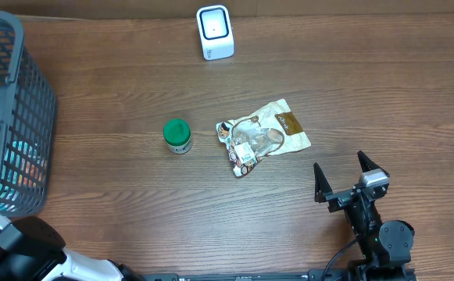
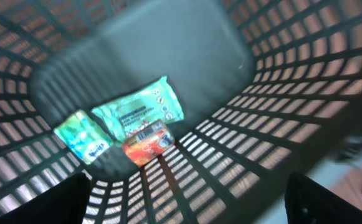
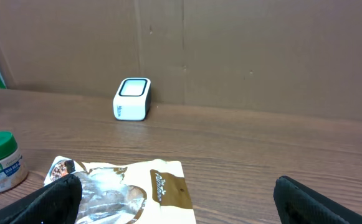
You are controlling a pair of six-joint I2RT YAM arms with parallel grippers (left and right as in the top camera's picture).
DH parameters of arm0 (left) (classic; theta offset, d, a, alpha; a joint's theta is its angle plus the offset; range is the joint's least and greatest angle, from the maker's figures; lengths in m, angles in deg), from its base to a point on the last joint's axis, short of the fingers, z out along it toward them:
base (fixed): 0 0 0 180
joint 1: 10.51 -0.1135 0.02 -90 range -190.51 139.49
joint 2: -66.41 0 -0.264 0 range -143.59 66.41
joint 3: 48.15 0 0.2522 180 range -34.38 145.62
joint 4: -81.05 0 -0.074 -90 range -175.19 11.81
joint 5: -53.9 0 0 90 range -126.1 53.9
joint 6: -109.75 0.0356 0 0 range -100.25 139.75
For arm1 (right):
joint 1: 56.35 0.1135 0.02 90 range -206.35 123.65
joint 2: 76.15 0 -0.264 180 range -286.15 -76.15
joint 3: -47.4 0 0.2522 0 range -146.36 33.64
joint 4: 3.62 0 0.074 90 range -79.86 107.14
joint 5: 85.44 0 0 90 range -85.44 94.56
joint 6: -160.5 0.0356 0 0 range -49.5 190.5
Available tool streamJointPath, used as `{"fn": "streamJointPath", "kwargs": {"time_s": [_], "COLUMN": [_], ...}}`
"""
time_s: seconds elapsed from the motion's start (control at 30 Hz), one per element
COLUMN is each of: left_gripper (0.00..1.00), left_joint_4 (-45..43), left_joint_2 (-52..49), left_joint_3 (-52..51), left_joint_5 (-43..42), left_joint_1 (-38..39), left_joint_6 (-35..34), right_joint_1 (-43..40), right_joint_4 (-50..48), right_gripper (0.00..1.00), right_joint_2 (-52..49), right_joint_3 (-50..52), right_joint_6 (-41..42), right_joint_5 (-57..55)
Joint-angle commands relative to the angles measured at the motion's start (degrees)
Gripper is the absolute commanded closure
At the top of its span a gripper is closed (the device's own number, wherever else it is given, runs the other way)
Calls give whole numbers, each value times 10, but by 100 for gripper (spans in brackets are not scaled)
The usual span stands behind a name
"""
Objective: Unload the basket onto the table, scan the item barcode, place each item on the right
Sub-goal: 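Open the left gripper and move it back over the basket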
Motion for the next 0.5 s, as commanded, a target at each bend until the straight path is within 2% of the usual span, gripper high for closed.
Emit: {"fn": "streamJointPath", "kwargs": {"time_s": [0.0,0.2,0.47], "left_gripper": [17,16,16], "left_joint_4": [-26,-72,-114], "left_joint_2": [0,0,0], "left_joint_3": [-59,-124,-162], "left_joint_5": [4,7,5], "left_joint_1": [-1,0,1], "left_joint_6": [-6,-5,-6], "right_joint_1": [-3,-3,-3], "right_joint_4": [-3,-3,-3], "right_gripper": [0,0,0], "right_joint_2": [7,7,7], "right_joint_3": [6,6,6], "right_joint_6": [2,2,2], "right_joint_5": [3,3,3]}}
